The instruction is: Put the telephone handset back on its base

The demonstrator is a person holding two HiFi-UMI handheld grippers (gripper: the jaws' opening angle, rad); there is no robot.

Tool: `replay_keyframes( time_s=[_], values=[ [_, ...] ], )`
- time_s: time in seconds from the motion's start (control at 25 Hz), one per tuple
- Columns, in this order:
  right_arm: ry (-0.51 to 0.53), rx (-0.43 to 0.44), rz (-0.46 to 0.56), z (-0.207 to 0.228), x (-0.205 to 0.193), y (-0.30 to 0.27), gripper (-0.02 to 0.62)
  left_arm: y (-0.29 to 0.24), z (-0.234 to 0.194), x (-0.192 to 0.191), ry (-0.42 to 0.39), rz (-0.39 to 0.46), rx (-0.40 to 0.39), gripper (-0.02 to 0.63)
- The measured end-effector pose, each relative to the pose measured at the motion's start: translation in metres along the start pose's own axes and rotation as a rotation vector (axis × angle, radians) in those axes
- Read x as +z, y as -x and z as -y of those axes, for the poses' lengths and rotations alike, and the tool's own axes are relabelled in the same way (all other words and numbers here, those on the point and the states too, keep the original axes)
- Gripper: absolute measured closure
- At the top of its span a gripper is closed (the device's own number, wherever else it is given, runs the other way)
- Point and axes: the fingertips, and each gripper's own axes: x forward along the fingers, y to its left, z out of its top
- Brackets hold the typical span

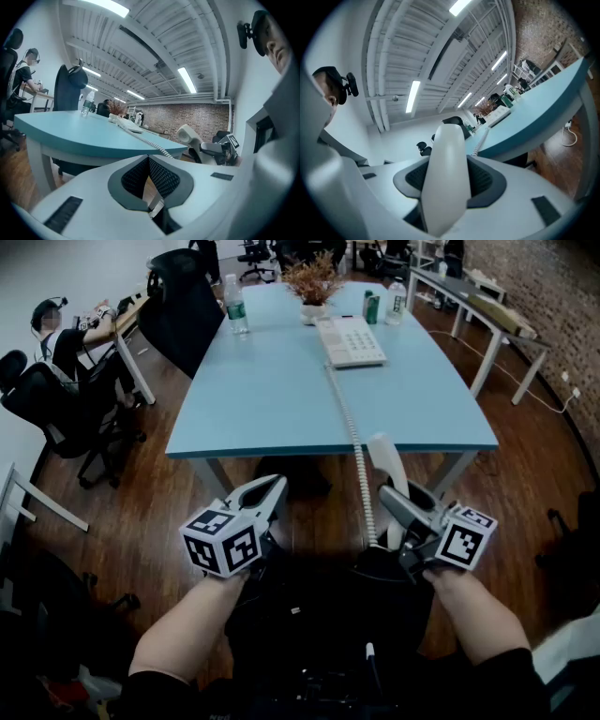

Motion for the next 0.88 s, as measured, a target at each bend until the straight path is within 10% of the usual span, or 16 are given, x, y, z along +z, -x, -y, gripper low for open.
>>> replay_keyframes(
  time_s=[0.88],
  values=[
    [0.206,-0.156,-0.054,0.062,0.175,-0.168,0.364,-0.077,-0.033,0.13,-0.095,0.089,-0.042,0.607]
  ],
)
